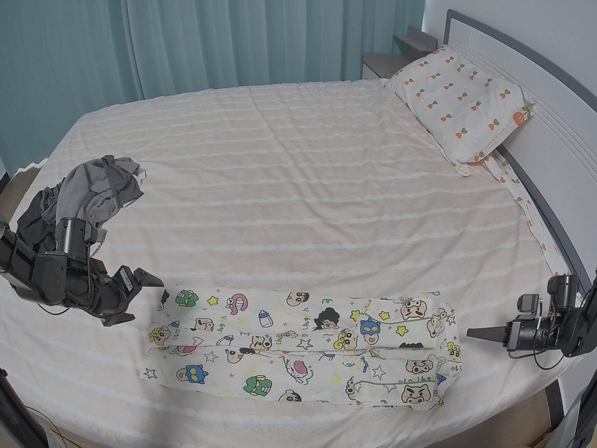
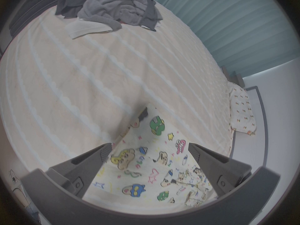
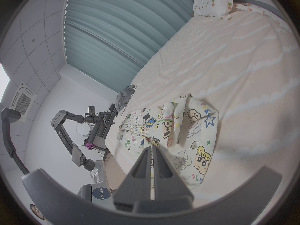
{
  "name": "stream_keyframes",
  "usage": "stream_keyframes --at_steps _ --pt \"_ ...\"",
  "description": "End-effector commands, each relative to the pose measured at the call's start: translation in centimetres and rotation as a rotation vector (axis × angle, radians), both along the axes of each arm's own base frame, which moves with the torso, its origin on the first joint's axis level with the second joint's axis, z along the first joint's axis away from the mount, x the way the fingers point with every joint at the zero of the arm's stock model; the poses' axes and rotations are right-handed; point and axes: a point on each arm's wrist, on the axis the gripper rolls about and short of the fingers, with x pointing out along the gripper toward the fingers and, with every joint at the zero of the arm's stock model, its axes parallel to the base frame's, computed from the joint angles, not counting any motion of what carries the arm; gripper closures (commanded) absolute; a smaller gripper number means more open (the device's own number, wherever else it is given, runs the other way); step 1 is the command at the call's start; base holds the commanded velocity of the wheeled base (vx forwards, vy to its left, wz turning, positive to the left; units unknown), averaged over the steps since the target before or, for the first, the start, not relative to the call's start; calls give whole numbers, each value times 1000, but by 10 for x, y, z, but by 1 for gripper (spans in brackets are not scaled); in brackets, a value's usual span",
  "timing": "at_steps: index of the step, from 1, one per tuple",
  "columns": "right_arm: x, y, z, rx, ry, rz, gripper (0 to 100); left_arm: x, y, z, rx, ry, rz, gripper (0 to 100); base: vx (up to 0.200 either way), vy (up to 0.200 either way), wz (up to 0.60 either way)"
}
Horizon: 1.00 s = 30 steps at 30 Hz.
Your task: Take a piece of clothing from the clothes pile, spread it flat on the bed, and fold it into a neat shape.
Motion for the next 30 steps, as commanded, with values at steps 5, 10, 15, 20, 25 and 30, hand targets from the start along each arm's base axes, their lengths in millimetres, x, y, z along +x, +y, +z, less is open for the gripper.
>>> stream_keyframes --at_steps 5,10,15,20,25,30 --pt "27 37 29 -50 50 -123 100 -51 -3 8 -151 -10 -102 0 0 0 0" --pt "48 56 24 -48 52 -72 0 -66 -6 -6 -181 -38 -133 0 0 0 0" --pt "68 62 11 -67 60 -79 0 -77 -7 -19 -185 -82 -138 0 0 0 0" --pt "78 71 3 -96 63 -92 0 -79 -8 -33 -214 -67 -147 0 0 0 0" --pt "83 86 6 -113 44 -74 0 -81 -8 -40 -218 -62 -151 0 0 0 0" --pt "87 92 5 -138 63 -83 0 -83 -9 -41 -218 -63 -153 0 0 0 0"
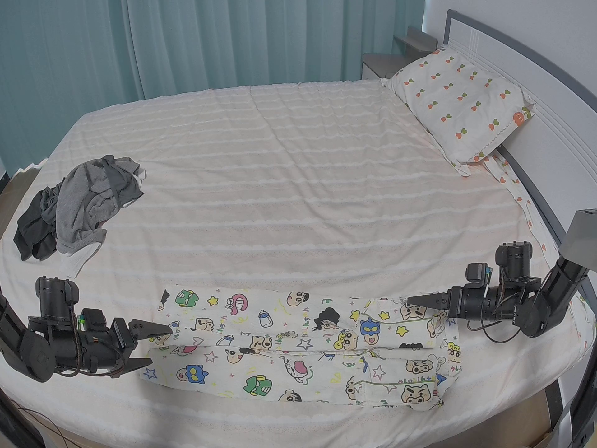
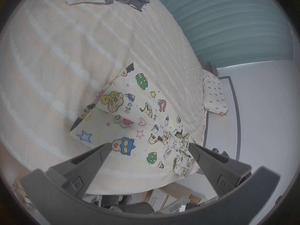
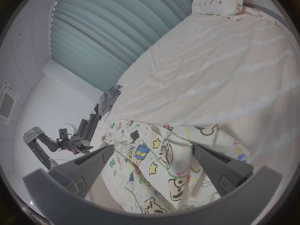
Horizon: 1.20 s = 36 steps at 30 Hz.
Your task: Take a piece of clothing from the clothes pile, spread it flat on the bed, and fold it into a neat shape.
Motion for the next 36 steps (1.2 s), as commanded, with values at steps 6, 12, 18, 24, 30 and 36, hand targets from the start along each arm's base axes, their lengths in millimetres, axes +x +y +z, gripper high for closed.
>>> stream_keyframes --at_steps 6,12,18,24,30,36 --pt "6 8 -5 -12 9 8 0 -4 0 -7 -1 18 -1 0 0 0 0" --pt "5 8 -4 -37 -4 -14 100 -4 -1 -8 0 20 -2 0 0 0 0" --pt "4 8 1 -62 -55 3 100 -6 -1 -7 0 20 -2 0 0 0 0" --pt "4 8 2 -86 -149 41 100 -6 -1 -7 0 20 -2 0 0 0 0" --pt "11 9 1 -62 -177 63 100 -6 -1 -8 -1 22 -2 0 0 0 0" --pt "21 10 -11 -64 -159 59 100 -6 -1 -8 -1 23 -2 0 0 0 0"
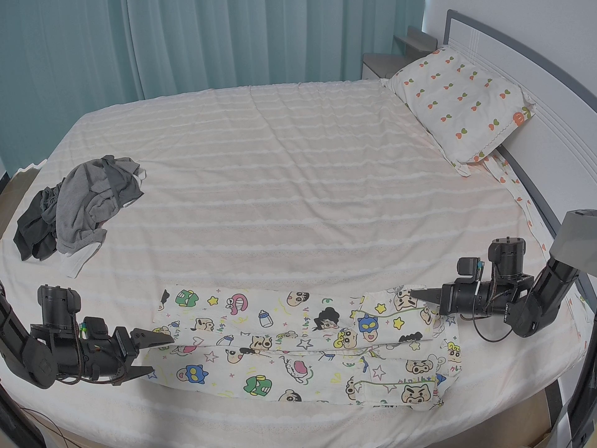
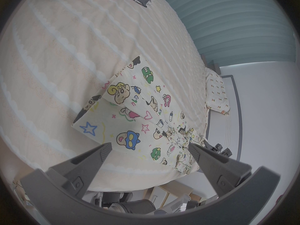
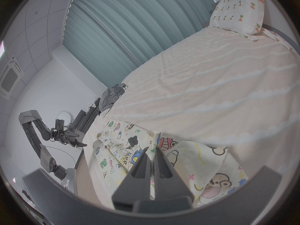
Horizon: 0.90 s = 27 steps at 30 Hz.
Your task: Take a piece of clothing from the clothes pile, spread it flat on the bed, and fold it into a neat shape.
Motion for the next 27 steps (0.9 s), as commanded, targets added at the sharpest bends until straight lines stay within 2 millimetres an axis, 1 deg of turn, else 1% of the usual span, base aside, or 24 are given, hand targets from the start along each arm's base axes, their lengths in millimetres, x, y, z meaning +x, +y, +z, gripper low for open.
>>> stream_keyframes --at_steps 1,2,5,10,11,15,17,18,19,21,25,26,27 --pt "6 0 -11 -3 20 -2 100 0 0 -1 -1 3 1 0 0 0 0" --pt "12 -1 -19 -4 31 -8 100 -1 0 -2 0 8 0 0 0 0 0" --pt "16 0 -22 -6 32 -10 100 -1 0 -2 0 8 0 0 0 0 0" --pt "16 -1 -22 -9 37 -19 100 -1 0 -2 0 8 0 0 0 0 0" --pt "16 -1 -22 -9 37 -19 0 -1 0 -2 0 8 0 0 0 0 0" --pt "16 -7 -20 -14 36 -48 0 -1 0 0 1 0 -1 0 0 0 0" --pt "16 -18 -11 -22 6 -97 0 -1 -1 2 9 -12 -8 0 0 0 0" --pt "16 -19 -11 -21 7 -99 0 -1 -1 2 11 -14 -7 0 0 0 0" --pt "13 -26 -1 -19 -11 -119 0 -3 -3 8 16 -48 -20 0 0 0 0" --pt "5 -30 9 -9 -24 -127 0 -6 -4 15 16 -82 -24 0 0 0 0" --pt "-11 -23 33 19 -47 -117 0 -7 -7 18 13 -93 -38 0 0 0 0" --pt "-11 -23 33 19 -47 -117 0 -7 -7 18 13 -93 -38 0 0 0 0" --pt "-17 -13 43 41 -51 -95 0 -8 -8 17 13 -85 -42 0 0 0 0"
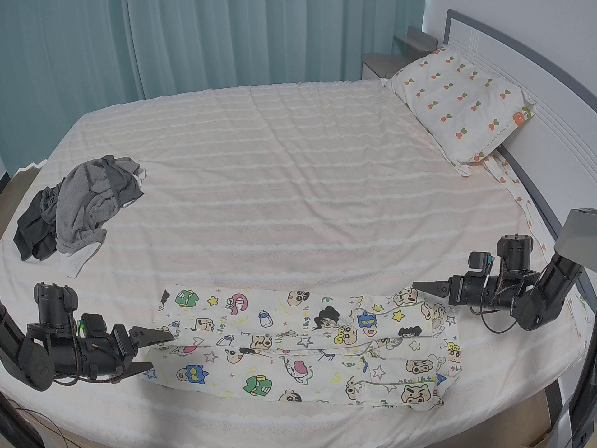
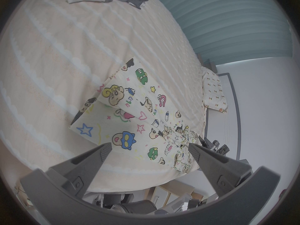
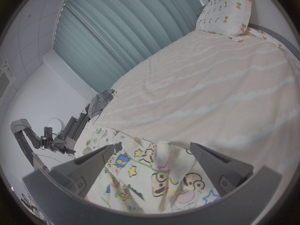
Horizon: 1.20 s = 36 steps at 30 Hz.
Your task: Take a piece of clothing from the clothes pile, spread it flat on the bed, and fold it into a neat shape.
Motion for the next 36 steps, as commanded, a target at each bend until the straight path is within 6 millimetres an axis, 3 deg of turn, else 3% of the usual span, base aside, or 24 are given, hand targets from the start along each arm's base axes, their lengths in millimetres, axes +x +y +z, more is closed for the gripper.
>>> stream_keyframes --at_steps 1,2,3,5,9,15,23,28,30,31,32,34,36 --pt "-19 11 33 34 -51 25 0 -3 -4 7 1 -29 -18 0 0 0 0" --pt "-19 11 33 34 -51 25 0 -3 -4 7 1 -29 -18 0 0 0 0" --pt "-24 30 34 76 -10 67 0 -5 -4 7 1 -29 -18 0 0 0 0" --pt "-23 41 29 96 25 88 0 -5 -4 7 1 -29 -18 0 0 0 0" --pt "-14 58 -1 94 109 120 0 -5 -4 5 1 -24 -19 0 0 0 0" --pt "-5 62 -34 76 191 114 0 -5 -4 5 0 -23 -18 0 0 0 0" --pt "-10 55 -41 69 228 92 0 -5 -4 5 1 -25 -21 0 0 0 0" --pt "-19 48 -36 70 221 81 0 -5 -5 6 -5 -27 -29 0 0 0 0" --pt "-25 46 -23 83 189 82 0 -5 -5 6 -16 -28 -40 0 0 0 0" --pt "-38 44 -6 104 164 83 0 -6 -5 6 -23 -31 -48 0 0 0 0" --pt "-38 44 -6 104 164 83 0 -6 -5 6 -23 -31 -48 0 0 0 0" --pt "-61 39 20 156 143 65 0 -6 -5 7 -22 -35 -51 0 0 0 0" --pt "-71 37 27 181 151 55 0 -6 -5 7 -22 -35 -51 0 0 0 0"
